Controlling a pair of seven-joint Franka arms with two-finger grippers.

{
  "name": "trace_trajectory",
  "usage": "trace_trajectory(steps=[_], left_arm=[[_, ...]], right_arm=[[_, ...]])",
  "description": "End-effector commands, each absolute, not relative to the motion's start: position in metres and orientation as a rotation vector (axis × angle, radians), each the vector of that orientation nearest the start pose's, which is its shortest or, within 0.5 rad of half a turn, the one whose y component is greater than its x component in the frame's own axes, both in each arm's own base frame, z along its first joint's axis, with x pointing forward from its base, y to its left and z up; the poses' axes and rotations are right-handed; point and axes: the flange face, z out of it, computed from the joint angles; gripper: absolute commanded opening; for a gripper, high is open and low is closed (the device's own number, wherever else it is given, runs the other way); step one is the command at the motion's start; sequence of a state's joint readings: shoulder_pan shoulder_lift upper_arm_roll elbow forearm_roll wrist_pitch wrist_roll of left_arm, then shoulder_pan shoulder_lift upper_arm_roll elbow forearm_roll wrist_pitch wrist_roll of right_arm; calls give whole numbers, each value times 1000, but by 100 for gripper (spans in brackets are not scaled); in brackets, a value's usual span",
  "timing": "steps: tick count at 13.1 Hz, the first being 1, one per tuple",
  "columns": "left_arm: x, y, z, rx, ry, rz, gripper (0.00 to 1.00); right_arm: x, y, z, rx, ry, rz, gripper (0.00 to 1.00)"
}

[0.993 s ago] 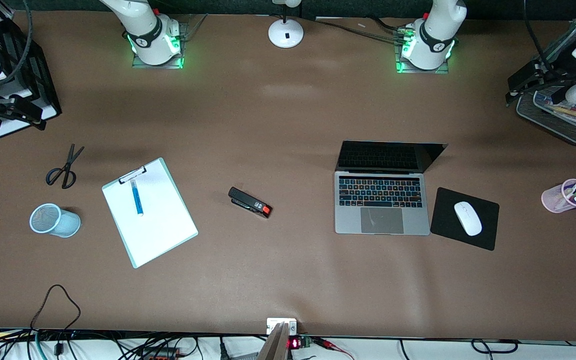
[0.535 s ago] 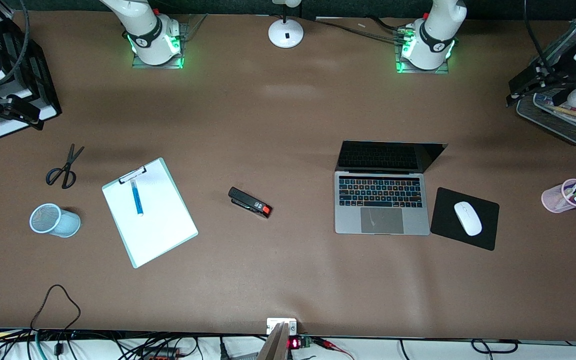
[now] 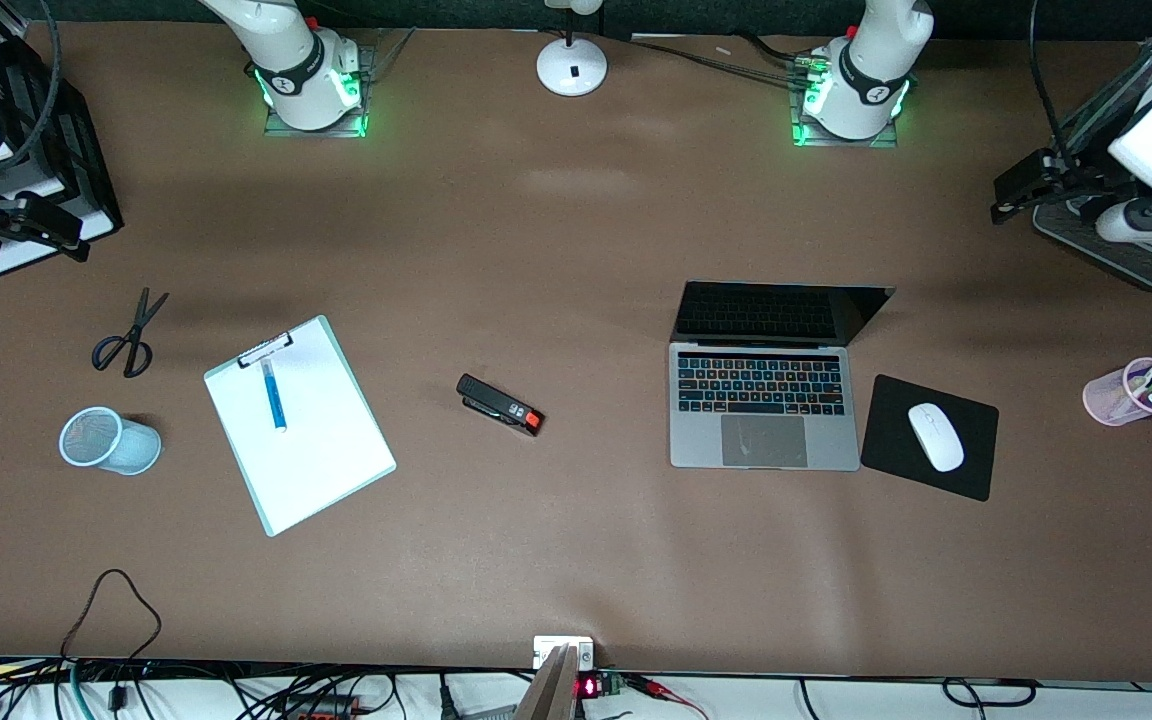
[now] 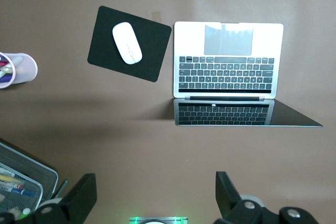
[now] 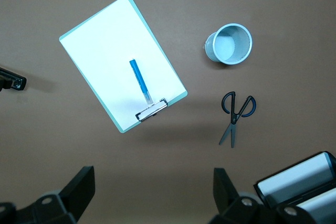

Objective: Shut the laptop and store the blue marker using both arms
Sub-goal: 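Reach the left gripper to the laptop lid while the right gripper reaches the marker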

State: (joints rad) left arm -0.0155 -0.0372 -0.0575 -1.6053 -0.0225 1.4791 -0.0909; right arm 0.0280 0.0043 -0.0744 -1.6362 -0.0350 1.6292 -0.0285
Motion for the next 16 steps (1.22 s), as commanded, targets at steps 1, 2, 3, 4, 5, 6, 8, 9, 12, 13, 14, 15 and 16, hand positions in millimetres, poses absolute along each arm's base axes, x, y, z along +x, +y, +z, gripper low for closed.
trace_trajectory(steps=[1,2,3,4,5,6,8,9,12,13,14,15,16], left_arm=[[528,-60,612,-3148,-59,180,100],[529,-71,601,-3141,-33,218,100],[529,-78,595,-3138,-14,243,100],[531,-81,584,-3133,-11,281,100],[533,-87,576,-3131,-6,308,100],[535,-92,571,-3127,1,325,100],[536,-106,556,-3113,-1,381,100],[537,-109,552,-3113,-4,394,100],[535,-134,538,-3091,-65,434,100],[533,-138,530,-3081,-60,462,100],[531,-138,523,-3071,-60,491,100],[528,-138,517,-3058,-59,534,100],[527,-139,510,-3045,-53,579,100]], right_arm=[[556,-21,601,-3166,0,16,100],[557,-23,600,-3161,10,11,100],[559,-24,595,-3161,15,32,100],[560,-27,593,-3161,25,37,100],[560,-28,592,-3161,25,40,100],[560,-27,592,-3160,22,40,100],[570,-26,574,-3160,0,78,100],[577,-21,564,-3161,-12,100,100],[584,-21,555,-3161,-13,122,100],[585,-22,554,-3164,-13,120,100],[588,-20,547,-3162,-16,137,100],[593,-21,536,-3160,-13,149,100],[600,-19,529,-3162,-19,130,100]])
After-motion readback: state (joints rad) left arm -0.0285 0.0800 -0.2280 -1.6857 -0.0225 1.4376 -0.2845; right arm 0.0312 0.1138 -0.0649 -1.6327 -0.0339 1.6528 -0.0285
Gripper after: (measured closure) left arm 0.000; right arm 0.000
